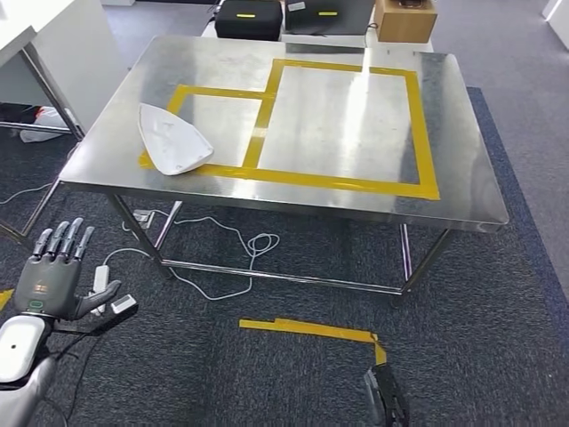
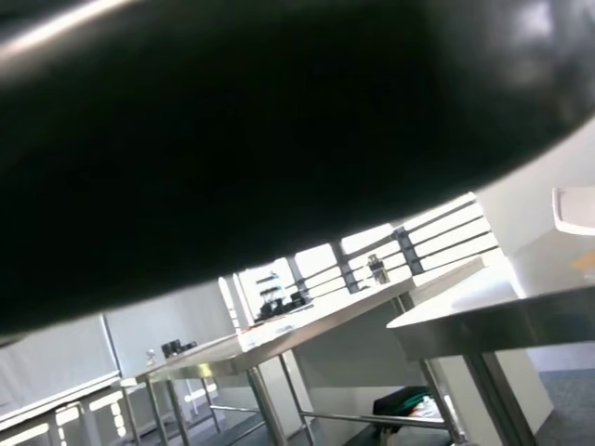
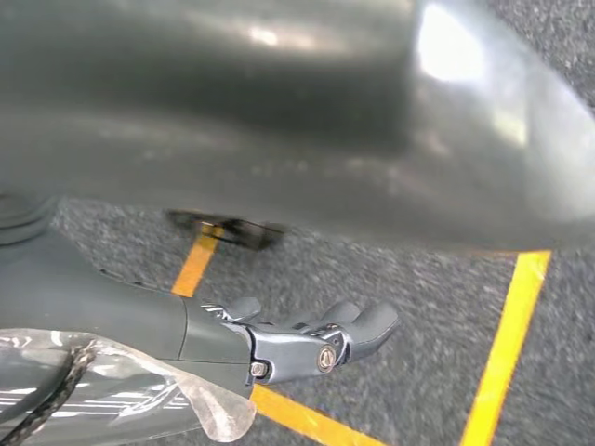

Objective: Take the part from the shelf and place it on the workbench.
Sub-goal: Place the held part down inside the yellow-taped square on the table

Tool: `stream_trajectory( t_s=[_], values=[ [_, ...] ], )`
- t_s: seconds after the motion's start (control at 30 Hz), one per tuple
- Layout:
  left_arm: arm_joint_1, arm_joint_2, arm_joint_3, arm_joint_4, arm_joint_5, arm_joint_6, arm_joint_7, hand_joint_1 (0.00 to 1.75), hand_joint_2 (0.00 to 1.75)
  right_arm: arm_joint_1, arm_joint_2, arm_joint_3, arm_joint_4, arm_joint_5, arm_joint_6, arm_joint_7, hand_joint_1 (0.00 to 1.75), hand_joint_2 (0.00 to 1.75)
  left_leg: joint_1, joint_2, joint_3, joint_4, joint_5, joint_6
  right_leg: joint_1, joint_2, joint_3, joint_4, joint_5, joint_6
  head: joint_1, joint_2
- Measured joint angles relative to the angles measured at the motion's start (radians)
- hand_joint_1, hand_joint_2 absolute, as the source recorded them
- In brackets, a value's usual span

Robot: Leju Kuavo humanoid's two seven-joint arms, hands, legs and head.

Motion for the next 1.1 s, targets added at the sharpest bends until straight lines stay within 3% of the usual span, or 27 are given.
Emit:
stream_trajectory(
  t_s=[0.03,0.07,0.1,0.13,0.2,0.27,0.33,0.37,0.4,0.43,0.5,0.53,0.57,0.6,0.67,0.73,0.77,0.83,0.87,0.9,0.93,1.0,1.03,1.07,1.1],
  values=[
    [0.003,0.000,0.001,0.000,0.000,0.000,0.000,0.00,0.00,0.000,0.000,0.000,0.000,0.000,0.000,0.000,0.00,0.00,-0.002,0.000,-0.018,0.002,0.012,0.000,0.000,0.000,0.003,0.035,-0.005,-0.001,0.000,0.000],
    [0.005,0.000,0.002,0.000,0.000,0.000,0.000,0.00,0.00,0.000,0.000,0.000,0.000,0.000,0.000,0.001,0.00,0.00,-0.004,-0.001,-0.036,0.004,0.024,0.000,0.001,0.000,0.020,0.042,0.010,-0.002,0.000,0.000],
    [0.007,0.000,0.004,0.000,0.001,0.000,0.000,0.00,0.00,0.000,0.000,0.000,0.000,0.000,0.000,0.001,0.00,0.00,-0.005,-0.001,-0.053,0.007,0.036,-0.002,0.002,0.000,0.054,0.014,0.039,-0.005,0.000,0.000],
    [0.007,0.000,0.005,0.000,0.001,0.000,0.000,0.00,0.00,-0.001,0.000,0.000,0.000,0.000,0.000,0.002,0.00,0.00,-0.006,-0.002,-0.068,0.010,0.046,-0.004,0.003,0.001,0.101,-0.039,0.064,-0.009,0.000,0.000],
    [0.009,0.000,0.010,0.000,0.001,0.001,0.000,0.00,0.00,-0.006,0.000,0.000,-0.002,0.000,0.000,0.002,0.00,0.00,-0.009,-0.002,-0.091,0.017,0.065,-0.012,0.007,0.002,0.212,-0.180,0.068,-0.019,0.000,0.000],
    [0.010,0.001,0.016,0.000,0.001,0.003,0.000,0.00,0.00,-0.011,0.000,0.000,-0.004,0.000,0.000,0.003,0.00,0.00,-0.010,-0.001,-0.102,0.020,0.085,-0.023,0.012,0.003,0.259,-0.259,0.049,-0.028,0.000,0.000],
    [0.011,0.002,0.018,-0.001,0.001,0.004,0.000,0.00,0.00,-0.009,0.001,0.000,-0.004,0.000,0.000,0.003,0.00,0.00,-0.007,-0.002,-0.105,0.018,0.099,-0.034,0.012,0.000,0.244,-0.265,0.058,-0.038,0.001,0.000],
    [0.014,0.003,0.019,-0.001,0.001,0.004,0.000,0.00,0.00,-0.007,0.001,0.000,-0.004,0.000,-0.001,0.003,0.00,0.00,-0.005,-0.003,-0.109,0.026,0.084,-0.040,0.010,-0.003,0.237,-0.266,0.068,-0.045,0.000,0.000],
    [0.016,0.005,0.020,-0.001,0.002,0.004,0.000,0.00,0.00,-0.006,0.002,0.000,-0.004,0.000,-0.001,0.004,0.00,0.00,-0.003,-0.003,-0.116,0.052,0.048,-0.046,0.009,-0.005,0.227,-0.267,0.080,-0.052,-0.001,0.000],
    [0.018,0.006,0.021,-0.001,0.002,0.004,0.000,0.00,0.00,-0.006,0.002,0.000,-0.004,0.000,-0.001,0.004,0.00,0.00,0.000,-0.003,-0.127,0.099,-0.006,-0.052,0.007,-0.008,0.217,-0.268,0.093,-0.057,-0.002,0.000],
    [0.020,0.007,0.022,-0.001,0.002,0.004,0.000,0.00,0.00,-0.006,0.004,0.000,-0.004,0.000,0.000,0.004,0.00,0.00,0.006,-0.003,-0.147,0.230,-0.109,-0.063,0.008,-0.009,0.194,-0.266,0.117,-0.060,-0.005,0.000],
    [0.020,0.007,0.022,-0.001,0.002,0.004,0.000,0.00,0.00,-0.005,0.004,0.000,-0.004,0.000,0.000,0.004,0.00,0.00,0.008,-0.003,-0.150,0.285,-0.127,-0.066,0.008,-0.010,0.181,-0.264,0.129,-0.059,-0.005,0.000],
    [0.020,0.007,0.022,-0.001,0.002,0.004,0.000,0.00,0.00,-0.005,0.004,0.000,-0.004,0.000,0.000,0.004,0.00,0.00,0.011,-0.003,-0.141,0.313,-0.122,-0.069,0.008,-0.011,0.165,-0.261,0.140,-0.057,-0.005,0.000],
    [0.021,0.007,0.022,-0.001,0.002,0.004,0.000,0.00,0.00,-0.005,0.004,0.000,-0.004,0.000,0.000,0.004,0.00,0.00,0.014,-0.003,-0.117,0.305,-0.100,-0.071,0.007,-0.011,0.148,-0.256,0.150,-0.055,-0.005,0.000],
    [0.020,0.007,0.022,-0.001,0.002,0.004,0.000,0.00,0.00,-0.005,0.004,0.000,-0.004,0.000,0.000,0.004,0.00,0.00,0.019,-0.003,-0.026,0.195,-0.058,-0.073,0.006,-0.012,0.119,-0.244,0.163,-0.047,-0.005,0.000],
    [0.019,0.008,0.023,-0.003,0.002,0.004,0.000,0.00,0.00,-0.007,0.005,0.000,-0.004,0.000,0.000,0.004,0.00,0.00,0.018,-0.004,0.055,0.070,-0.061,-0.066,0.007,-0.012,0.099,-0.232,0.175,-0.035,-0.004,0.000],
    [0.019,0.008,0.024,-0.003,0.003,0.004,0.000,0.00,0.00,-0.008,0.005,0.000,-0.004,0.000,-0.001,0.004,0.00,0.00,0.015,-0.005,0.070,0.039,-0.070,-0.062,0.008,-0.012,0.091,-0.229,0.183,-0.029,-0.004,0.000],
    [0.021,0.008,0.026,-0.004,0.004,0.005,0.000,0.00,0.00,-0.007,0.005,0.000,-0.004,0.000,-0.001,0.004,0.00,0.00,0.014,-0.004,0.061,0.024,-0.067,-0.046,0.007,-0.011,0.076,-0.226,0.197,-0.014,-0.004,0.000],
    [0.022,0.007,0.027,-0.004,0.006,0.005,0.000,0.00,0.00,-0.006,0.005,0.000,-0.004,0.000,-0.002,0.005,0.00,0.00,0.014,-0.003,0.050,0.023,-0.059,-0.036,0.006,-0.009,0.065,-0.219,0.187,-0.009,-0.004,0.000],
    [0.023,0.007,0.027,-0.004,0.007,0.005,0.000,0.00,0.00,-0.003,0.005,0.000,-0.004,0.000,-0.003,0.005,0.00,0.00,0.014,-0.002,0.039,0.022,-0.048,-0.025,0.005,-0.006,0.051,-0.197,0.160,-0.004,-0.002,0.000],
    [0.023,0.006,0.028,-0.004,0.010,0.005,0.000,0.00,0.00,-0.002,0.005,0.000,-0.004,0.000,-0.004,0.005,0.00,0.00,0.014,0.000,0.026,0.020,-0.037,-0.015,0.004,-0.004,0.034,-0.156,0.116,-0.002,-0.001,0.000],
    [0.025,0.005,0.028,-0.004,0.017,0.007,0.000,0.00,0.00,-0.002,0.005,0.000,-0.004,0.000,-0.005,0.006,0.00,0.00,0.008,0.000,-0.003,0.021,-0.013,-0.006,0.004,0.000,0.002,-0.031,0.019,-0.002,0.000,0.000],
    [0.026,0.004,0.029,-0.004,0.020,0.007,-0.001,0.00,0.00,-0.002,0.005,0.000,-0.004,0.000,-0.005,0.006,0.00,0.00,0.005,0.000,-0.018,0.021,-0.001,-0.004,0.004,0.000,-0.005,0.024,-0.005,-0.003,0.001,0.000],
    [0.029,0.003,0.030,-0.004,0.023,0.008,-0.002,0.00,0.00,-0.001,0.005,0.000,-0.004,0.000,-0.005,0.006,0.00,0.00,0.001,0.000,-0.034,0.022,0.011,-0.004,0.005,0.000,0.000,0.054,-0.005,-0.006,0.001,0.000],
    [0.032,0.001,0.031,-0.004,0.025,0.008,-0.004,0.00,0.00,-0.001,0.005,0.000,-0.004,0.000,-0.005,0.006,0.00,0.00,-0.002,0.000,-0.049,0.023,0.022,-0.003,0.007,0.001,0.021,0.052,0.014,-0.010,0.001,0.000]
  ],
)
